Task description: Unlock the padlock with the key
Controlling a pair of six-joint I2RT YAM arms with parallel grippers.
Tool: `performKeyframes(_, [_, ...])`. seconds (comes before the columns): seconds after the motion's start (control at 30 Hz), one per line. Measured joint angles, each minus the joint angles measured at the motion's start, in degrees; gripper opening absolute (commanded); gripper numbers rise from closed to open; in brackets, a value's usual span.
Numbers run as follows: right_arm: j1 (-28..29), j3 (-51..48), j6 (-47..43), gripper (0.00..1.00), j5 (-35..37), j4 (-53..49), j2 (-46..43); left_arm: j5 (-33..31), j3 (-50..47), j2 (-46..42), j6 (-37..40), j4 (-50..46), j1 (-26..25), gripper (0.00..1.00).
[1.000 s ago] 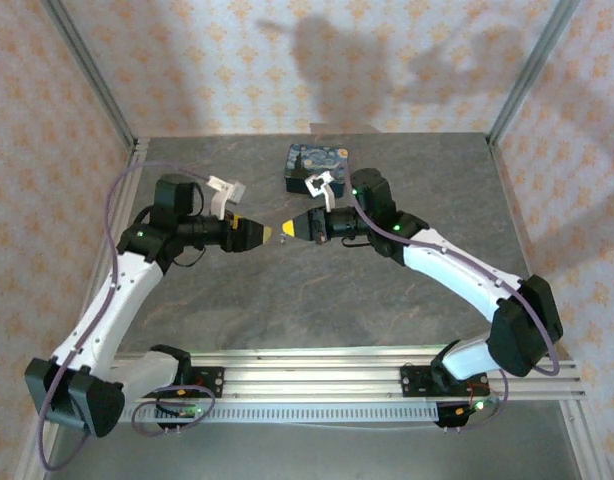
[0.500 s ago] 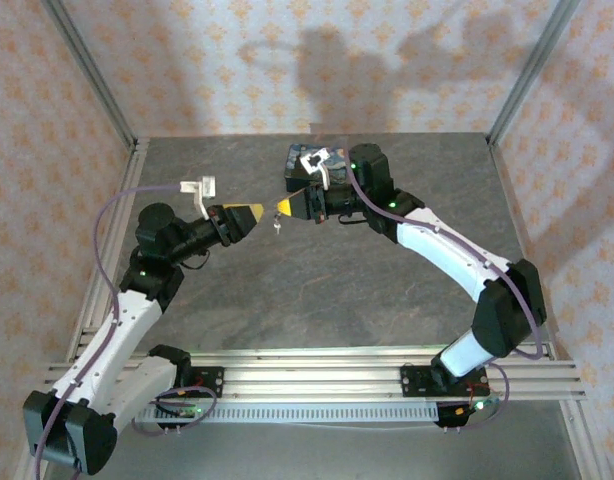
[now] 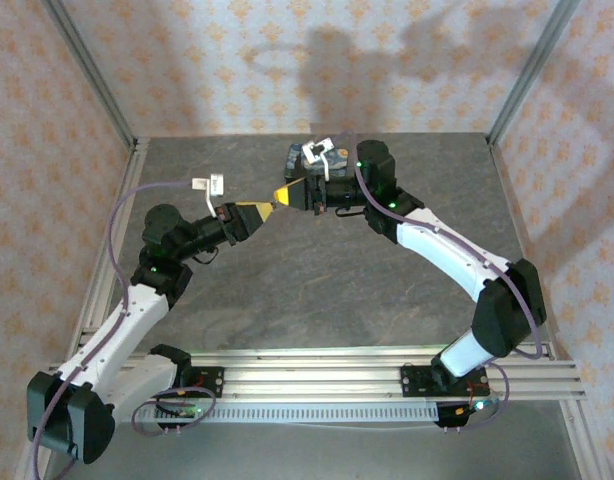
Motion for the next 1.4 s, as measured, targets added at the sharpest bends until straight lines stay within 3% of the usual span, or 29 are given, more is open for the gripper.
performKeyframes(0.67, [0.09, -1.22, 1.18, 0.00, 0.02, 1.57, 0.00, 0.87, 0.00, 1.68, 0.04, 0.42, -0.59, 0.27])
performKeyframes(0.87, [0.17, -1.22, 1.16, 0.00, 0.02, 1.57, 0.00, 1.40, 0.02, 1.92, 0.24, 0.39, -1.09, 0.16])
performKeyframes(1.03, [0.15, -1.22, 1.09, 0.00, 0.37, 1.55, 0.00, 1.62, 0.24, 1.92, 0.72, 0.22, -1.22, 0.00])
performKeyframes(1.4, [0.44, -2.25, 0.98, 0.00, 1.38, 1.53, 0.00, 0.50, 0.59, 0.68, 4.74, -4.70, -1.22, 0.00])
